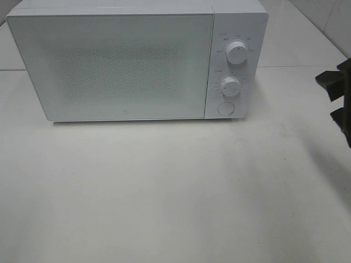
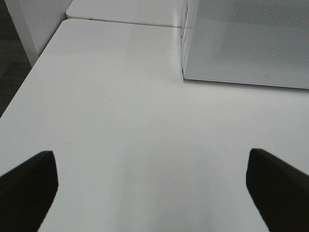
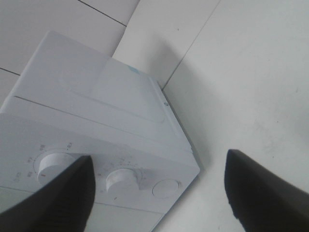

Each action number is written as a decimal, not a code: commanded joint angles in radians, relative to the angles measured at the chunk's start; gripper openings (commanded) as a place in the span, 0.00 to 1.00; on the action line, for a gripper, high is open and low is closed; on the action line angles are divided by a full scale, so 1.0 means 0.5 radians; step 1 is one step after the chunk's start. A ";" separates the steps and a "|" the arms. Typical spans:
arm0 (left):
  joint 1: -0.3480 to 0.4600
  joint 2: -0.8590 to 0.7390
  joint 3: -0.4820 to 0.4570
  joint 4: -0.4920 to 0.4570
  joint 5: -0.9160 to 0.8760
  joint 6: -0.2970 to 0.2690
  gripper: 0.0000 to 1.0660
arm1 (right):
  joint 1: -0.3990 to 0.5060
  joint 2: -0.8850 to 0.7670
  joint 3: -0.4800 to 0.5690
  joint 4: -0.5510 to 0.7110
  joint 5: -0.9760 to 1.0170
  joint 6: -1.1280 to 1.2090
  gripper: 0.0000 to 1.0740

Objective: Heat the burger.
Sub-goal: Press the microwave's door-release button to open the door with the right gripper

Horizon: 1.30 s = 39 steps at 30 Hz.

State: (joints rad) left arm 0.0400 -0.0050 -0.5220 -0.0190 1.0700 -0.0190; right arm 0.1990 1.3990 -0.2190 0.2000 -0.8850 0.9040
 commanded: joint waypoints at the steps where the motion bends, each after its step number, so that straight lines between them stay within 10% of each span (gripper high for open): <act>1: -0.002 -0.036 0.008 -0.018 -0.002 0.004 0.92 | 0.204 0.114 0.004 0.250 -0.152 0.016 0.68; 16: -0.002 -0.036 0.008 -0.018 -0.002 0.004 0.92 | 0.990 0.510 -0.174 0.920 -0.322 0.230 0.67; 29: -0.002 -0.036 0.008 -0.016 -0.002 0.004 0.92 | 1.144 0.652 -0.342 1.004 -0.220 0.306 0.65; 34: -0.002 -0.036 0.008 -0.016 -0.002 0.004 0.92 | 1.144 0.652 -0.348 1.010 -0.222 0.356 0.54; 39: -0.002 -0.036 0.008 -0.016 -0.002 0.004 0.92 | 1.144 0.652 -0.348 1.012 -0.226 0.528 0.23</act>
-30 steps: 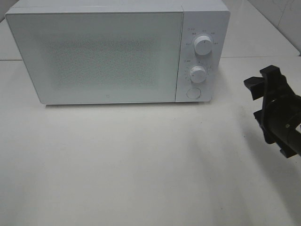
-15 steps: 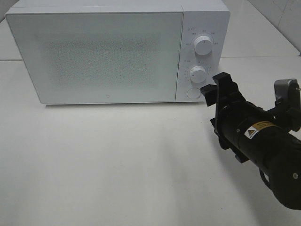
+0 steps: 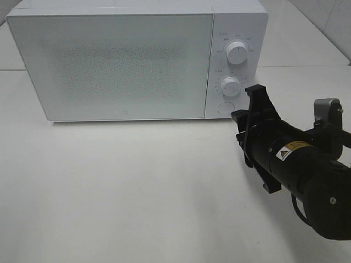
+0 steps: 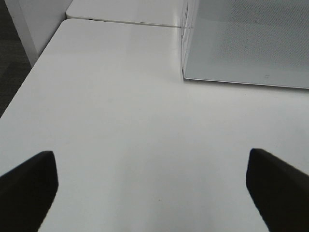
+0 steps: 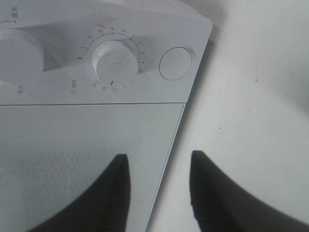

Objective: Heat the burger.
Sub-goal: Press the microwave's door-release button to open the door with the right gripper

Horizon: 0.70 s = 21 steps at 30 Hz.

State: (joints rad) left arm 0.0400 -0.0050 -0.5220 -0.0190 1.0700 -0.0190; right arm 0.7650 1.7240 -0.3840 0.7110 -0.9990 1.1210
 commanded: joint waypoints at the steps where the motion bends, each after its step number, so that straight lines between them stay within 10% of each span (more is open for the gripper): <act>1: -0.002 -0.036 0.008 -0.016 -0.002 0.004 0.92 | 0.012 0.002 -0.018 -0.010 0.002 0.094 0.23; 5: -0.002 -0.036 0.008 -0.016 -0.002 0.004 0.92 | 0.012 0.002 -0.018 0.098 0.002 0.156 0.00; 21: -0.002 -0.036 0.008 -0.016 -0.002 0.004 0.92 | -0.050 0.126 -0.124 0.224 0.020 0.152 0.00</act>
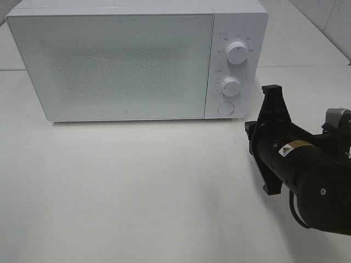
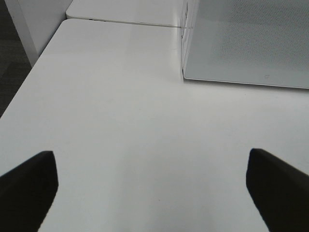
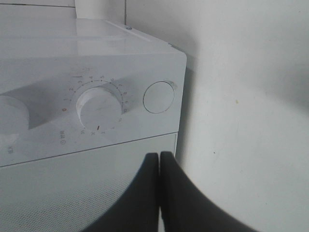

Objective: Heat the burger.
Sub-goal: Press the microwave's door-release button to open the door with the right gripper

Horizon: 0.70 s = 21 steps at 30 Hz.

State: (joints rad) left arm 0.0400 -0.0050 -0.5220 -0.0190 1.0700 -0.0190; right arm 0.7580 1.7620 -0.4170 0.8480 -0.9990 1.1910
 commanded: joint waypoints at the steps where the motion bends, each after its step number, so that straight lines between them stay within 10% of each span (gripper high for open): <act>1: -0.002 -0.036 0.008 -0.016 -0.002 0.004 0.92 | -0.052 0.072 -0.078 -0.066 0.020 0.036 0.00; 21: -0.002 -0.036 0.008 -0.016 -0.002 0.004 0.92 | -0.232 0.392 -0.520 -0.148 0.198 0.076 0.00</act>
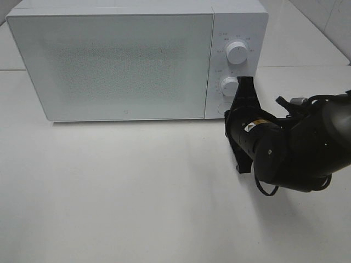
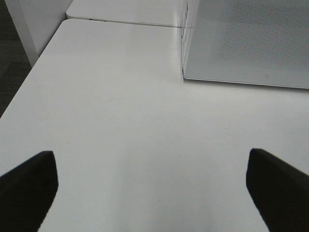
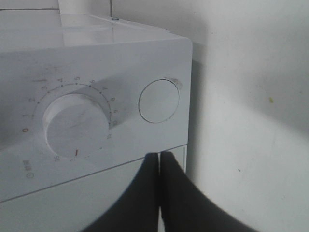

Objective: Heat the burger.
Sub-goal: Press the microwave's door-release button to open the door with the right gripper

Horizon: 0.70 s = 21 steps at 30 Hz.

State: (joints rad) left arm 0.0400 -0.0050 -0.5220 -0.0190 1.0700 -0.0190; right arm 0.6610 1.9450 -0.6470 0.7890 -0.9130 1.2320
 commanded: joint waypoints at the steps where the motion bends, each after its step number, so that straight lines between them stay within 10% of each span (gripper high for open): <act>1: -0.002 -0.036 0.008 -0.014 -0.002 0.004 0.92 | -0.054 0.056 -0.102 -0.034 0.036 -0.008 0.00; 21: -0.002 -0.036 0.008 -0.008 -0.002 0.004 0.92 | -0.182 0.266 -0.326 -0.064 0.144 -0.006 0.00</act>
State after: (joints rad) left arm 0.0400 -0.0050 -0.5220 -0.0190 1.0700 -0.0190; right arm 0.5760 2.0750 -0.8000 0.7700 -0.8460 1.2350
